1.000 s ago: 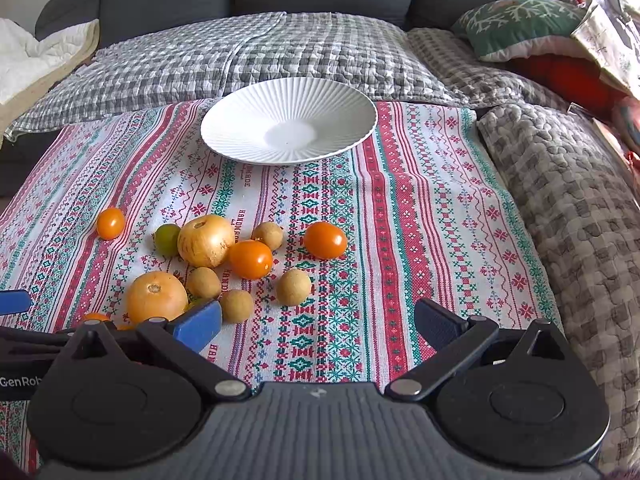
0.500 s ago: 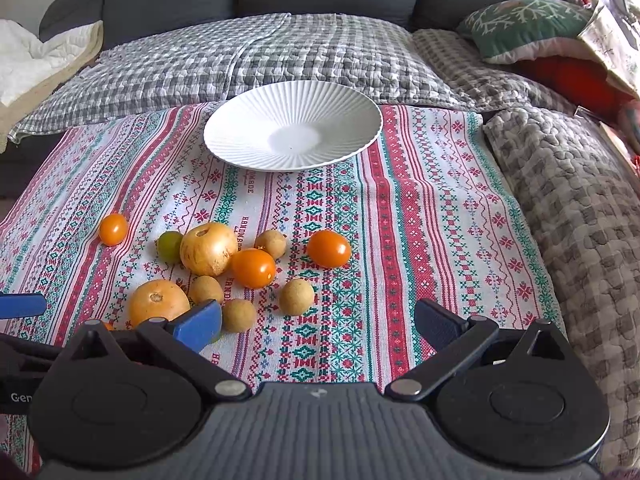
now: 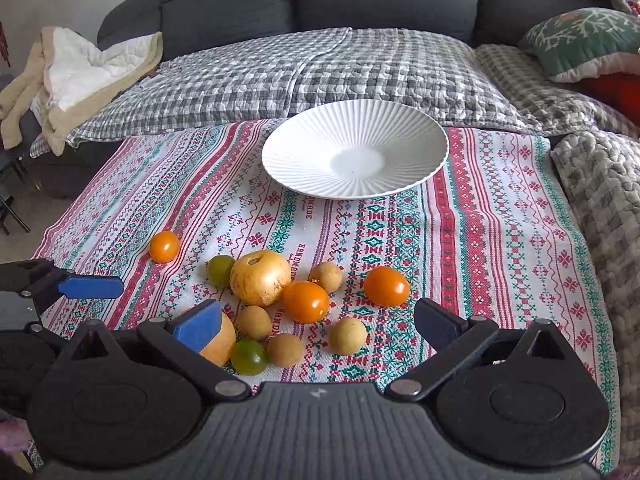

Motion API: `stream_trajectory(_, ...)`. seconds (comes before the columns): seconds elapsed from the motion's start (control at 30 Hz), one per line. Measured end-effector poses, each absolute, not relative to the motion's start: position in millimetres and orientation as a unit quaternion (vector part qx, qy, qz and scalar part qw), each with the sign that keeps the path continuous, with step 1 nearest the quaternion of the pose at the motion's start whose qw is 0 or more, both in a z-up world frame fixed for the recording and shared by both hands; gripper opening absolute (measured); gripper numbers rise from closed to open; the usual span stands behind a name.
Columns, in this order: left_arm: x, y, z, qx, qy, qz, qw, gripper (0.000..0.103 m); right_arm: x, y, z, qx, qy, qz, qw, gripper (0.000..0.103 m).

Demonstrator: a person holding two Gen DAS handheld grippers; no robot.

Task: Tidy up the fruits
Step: 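Grasp the yellow pear with the right tool while the left tool grasps the grapefruit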

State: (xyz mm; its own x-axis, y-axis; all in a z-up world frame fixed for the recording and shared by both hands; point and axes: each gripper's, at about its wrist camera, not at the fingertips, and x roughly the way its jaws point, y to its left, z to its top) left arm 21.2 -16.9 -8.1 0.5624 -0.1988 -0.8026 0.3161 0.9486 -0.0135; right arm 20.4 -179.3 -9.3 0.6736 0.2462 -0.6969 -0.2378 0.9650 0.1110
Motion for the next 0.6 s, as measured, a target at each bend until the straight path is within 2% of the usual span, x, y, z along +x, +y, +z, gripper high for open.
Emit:
stream_trajectory(0.17,24,-18,-12,0.062,0.452,-0.158,0.876,0.086,26,-184,-15,0.021,0.379,0.159,0.911,0.102)
stream_trajectory(0.4,28,-14,-21,0.038,0.467,-0.167,0.868,0.069,35,-171,-20,0.017,0.344,0.199,0.918,0.102)
stream_trajectory(0.5,28,-14,-23,0.04,0.466,-0.164,0.869,0.062,41,-163,-24,-0.001,0.343,0.206,0.916,0.095)
stream_trajectory(0.6,29,-13,-24,0.035,0.467,-0.167,0.868,0.056,46,-155,-30,-0.022,0.347,0.219,0.912,0.083)
